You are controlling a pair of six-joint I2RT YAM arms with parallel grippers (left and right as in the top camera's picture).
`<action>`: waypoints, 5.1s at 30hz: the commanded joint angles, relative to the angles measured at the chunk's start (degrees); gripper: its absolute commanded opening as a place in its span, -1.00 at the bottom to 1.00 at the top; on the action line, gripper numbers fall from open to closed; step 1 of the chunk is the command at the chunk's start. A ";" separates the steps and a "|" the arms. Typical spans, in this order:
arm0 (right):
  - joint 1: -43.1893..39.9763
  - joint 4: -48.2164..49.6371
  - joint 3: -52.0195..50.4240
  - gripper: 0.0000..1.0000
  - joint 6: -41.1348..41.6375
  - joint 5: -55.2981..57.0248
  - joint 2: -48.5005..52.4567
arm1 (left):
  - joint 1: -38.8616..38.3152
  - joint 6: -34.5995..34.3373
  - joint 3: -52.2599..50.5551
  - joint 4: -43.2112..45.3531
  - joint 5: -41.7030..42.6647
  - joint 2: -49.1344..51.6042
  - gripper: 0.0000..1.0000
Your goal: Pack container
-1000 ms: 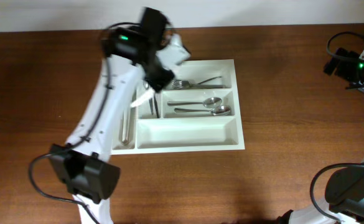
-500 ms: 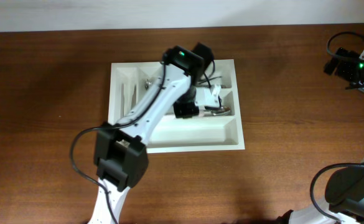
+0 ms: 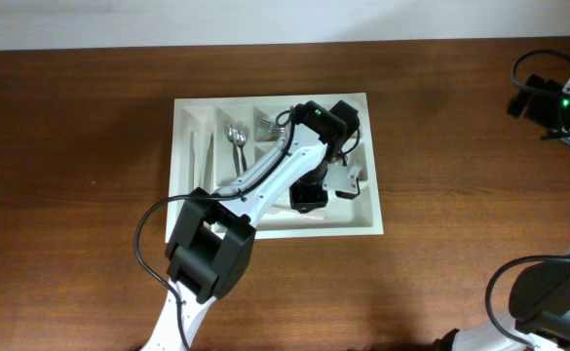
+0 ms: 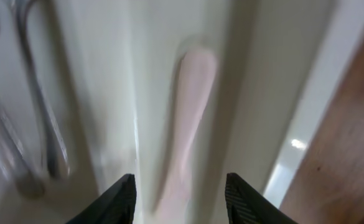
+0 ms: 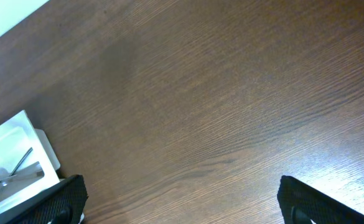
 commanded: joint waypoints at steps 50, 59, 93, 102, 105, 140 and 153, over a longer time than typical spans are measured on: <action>0.20 0.00 0.09 0.97 -0.20 0.57 -0.20 | 64.63 -39.58 3.17 -0.46 -7.69 -28.89 0.99; 8.11 0.02 0.09 0.97 -0.20 0.74 -9.16 | 64.63 -39.58 3.17 -0.46 -7.69 -28.85 0.99; 22.88 47.19 -90.31 0.97 -2.75 4.70 -95.89 | 64.63 -39.58 3.17 -0.48 -7.69 -28.85 0.98; 22.88 46.99 -96.41 0.98 -2.78 5.27 -102.14 | 64.63 -39.58 3.17 -0.46 -7.69 -28.83 0.99; 22.88 46.12 -96.48 0.97 -2.78 5.40 -102.14 | 64.63 -39.58 3.17 -0.48 -7.69 -28.83 0.99; 22.88 25.31 -97.35 0.97 -2.78 5.38 -102.14 | 64.63 -39.58 3.17 -0.46 -7.69 -28.83 0.98; 22.88 25.31 -97.35 0.97 -2.78 5.38 -102.14 | 61.09 -39.58 2.84 -0.46 -7.69 -32.33 0.98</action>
